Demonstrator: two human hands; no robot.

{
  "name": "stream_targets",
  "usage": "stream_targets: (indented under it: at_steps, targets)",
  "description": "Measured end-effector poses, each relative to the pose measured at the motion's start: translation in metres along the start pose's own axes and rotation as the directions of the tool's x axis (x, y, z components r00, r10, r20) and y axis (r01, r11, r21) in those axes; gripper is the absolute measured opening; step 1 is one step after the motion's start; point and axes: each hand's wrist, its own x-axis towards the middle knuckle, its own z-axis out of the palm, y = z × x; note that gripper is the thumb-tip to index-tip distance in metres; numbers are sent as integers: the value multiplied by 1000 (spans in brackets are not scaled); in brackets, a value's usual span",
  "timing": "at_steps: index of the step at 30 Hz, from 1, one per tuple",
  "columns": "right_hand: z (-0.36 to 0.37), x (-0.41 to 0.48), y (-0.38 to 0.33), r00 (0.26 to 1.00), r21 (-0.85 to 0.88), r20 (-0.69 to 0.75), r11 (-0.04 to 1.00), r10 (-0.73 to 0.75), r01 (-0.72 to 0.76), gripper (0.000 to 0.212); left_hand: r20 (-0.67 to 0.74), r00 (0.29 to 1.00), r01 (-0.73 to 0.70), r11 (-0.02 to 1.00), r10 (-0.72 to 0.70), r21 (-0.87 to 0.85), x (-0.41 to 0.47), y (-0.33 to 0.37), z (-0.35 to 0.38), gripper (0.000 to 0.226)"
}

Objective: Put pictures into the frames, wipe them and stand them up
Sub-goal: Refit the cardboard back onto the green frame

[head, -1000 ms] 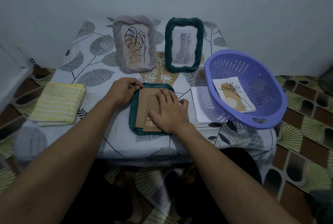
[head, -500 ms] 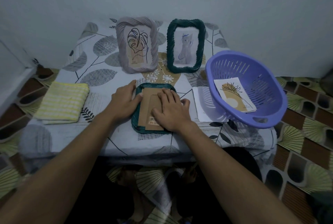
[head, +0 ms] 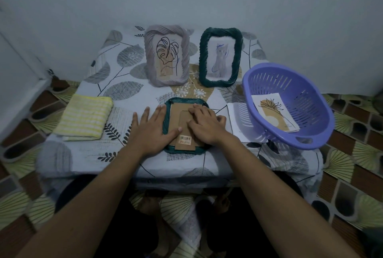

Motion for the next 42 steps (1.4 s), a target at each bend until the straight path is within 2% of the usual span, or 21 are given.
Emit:
stream_targets:
  at_steps: [3, 6, 8, 10, 13, 19, 27, 34, 42]
  targets:
    - [-4, 5, 2, 997, 146, -66, 989, 33, -23, 40, -21, 1000, 1, 1000, -1, -9, 1, 0, 2, 106]
    - [-7, 6, 3, 974, 307, -216, 952, 70, -1, 36, -29, 1000, 6, 1000, -6, -16, 1, -1, 2, 105]
    - [-5, 5, 5, 941, 250, -322, 968, 104, -22, 39, -38, 999, 5, 1000, -6, -20, 1, -1, 2, 105]
    - [-1, 5, 9, 909, 177, -382, 979, 166, -105, 41, -51, 999, 2, 1000, -3, -23, 0, -1, 2, 104]
    - [4, 6, 11, 896, 97, -380, 973, 231, -210, 44, -59, 998, -4, 999, 2, -33, -1, -1, 2, 104]
    - [7, 4, 9, 879, 64, -412, 970, 240, -235, 40, -43, 999, -6, 1000, 4, -28, -1, -1, 1, 106]
    - [3, 5, 4, 871, 158, -384, 952, 305, -264, 39, -40, 999, -5, 1000, 4, -28, 0, -1, 1, 106]
    - [2, 9, 3, 845, 310, -368, 908, 387, -280, 35, -37, 999, -4, 1000, 3, -25, 0, -1, 1, 108]
    - [1, 10, 1, 838, 341, -357, 893, 413, -295, 30, -47, 999, -6, 999, 4, -36, 0, -2, 2, 106]
